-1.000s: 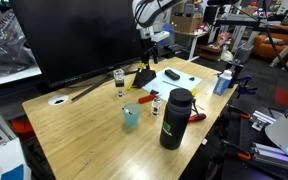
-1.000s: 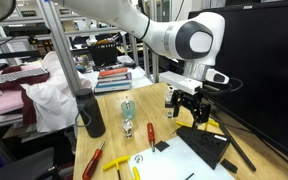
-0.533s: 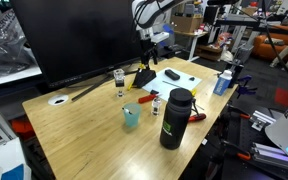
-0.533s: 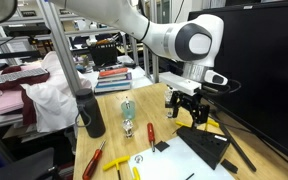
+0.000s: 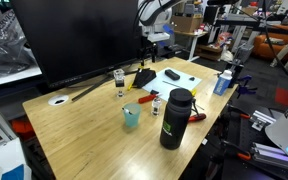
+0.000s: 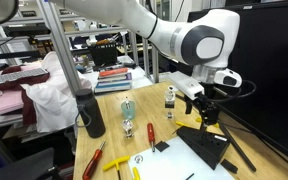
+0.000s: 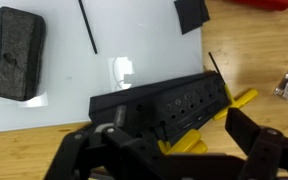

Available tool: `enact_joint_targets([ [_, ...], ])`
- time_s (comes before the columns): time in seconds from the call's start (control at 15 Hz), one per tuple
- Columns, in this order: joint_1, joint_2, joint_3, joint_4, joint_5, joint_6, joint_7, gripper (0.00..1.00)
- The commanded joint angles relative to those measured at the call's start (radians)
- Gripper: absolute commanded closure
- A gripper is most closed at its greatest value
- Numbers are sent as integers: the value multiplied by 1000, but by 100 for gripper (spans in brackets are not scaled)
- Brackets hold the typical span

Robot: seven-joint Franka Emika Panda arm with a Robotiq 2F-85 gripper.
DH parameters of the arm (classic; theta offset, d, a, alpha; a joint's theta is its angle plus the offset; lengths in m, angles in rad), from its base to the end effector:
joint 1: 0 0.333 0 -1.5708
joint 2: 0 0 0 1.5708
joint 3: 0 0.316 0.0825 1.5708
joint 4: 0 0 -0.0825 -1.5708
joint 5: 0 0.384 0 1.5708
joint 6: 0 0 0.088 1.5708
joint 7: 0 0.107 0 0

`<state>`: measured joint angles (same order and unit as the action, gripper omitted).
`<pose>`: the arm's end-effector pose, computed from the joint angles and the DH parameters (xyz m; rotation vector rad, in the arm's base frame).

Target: Take one wrench from the tool holder and put it on the board

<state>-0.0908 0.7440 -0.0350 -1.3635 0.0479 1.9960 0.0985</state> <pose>0.7178 -0.0826 0.2683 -3.0948 0.3709 0.1727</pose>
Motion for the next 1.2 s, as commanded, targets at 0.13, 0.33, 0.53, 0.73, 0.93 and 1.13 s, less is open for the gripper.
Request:
enact_joint_targets([
  [0.13,-1,1,-22,4,28,21,60,0],
  [0.33,0,1,-23,4,35,22,76,0],
  [0.53,0,1,-23,4,35,23,78,0],
  [0.73,-1,5,-26,7,43,40,100,0],
  [0.93,-10,2,-32,-2,75,74,169,0],
  [1.13,-7,12,-54,-16,117,153,291,0],
])
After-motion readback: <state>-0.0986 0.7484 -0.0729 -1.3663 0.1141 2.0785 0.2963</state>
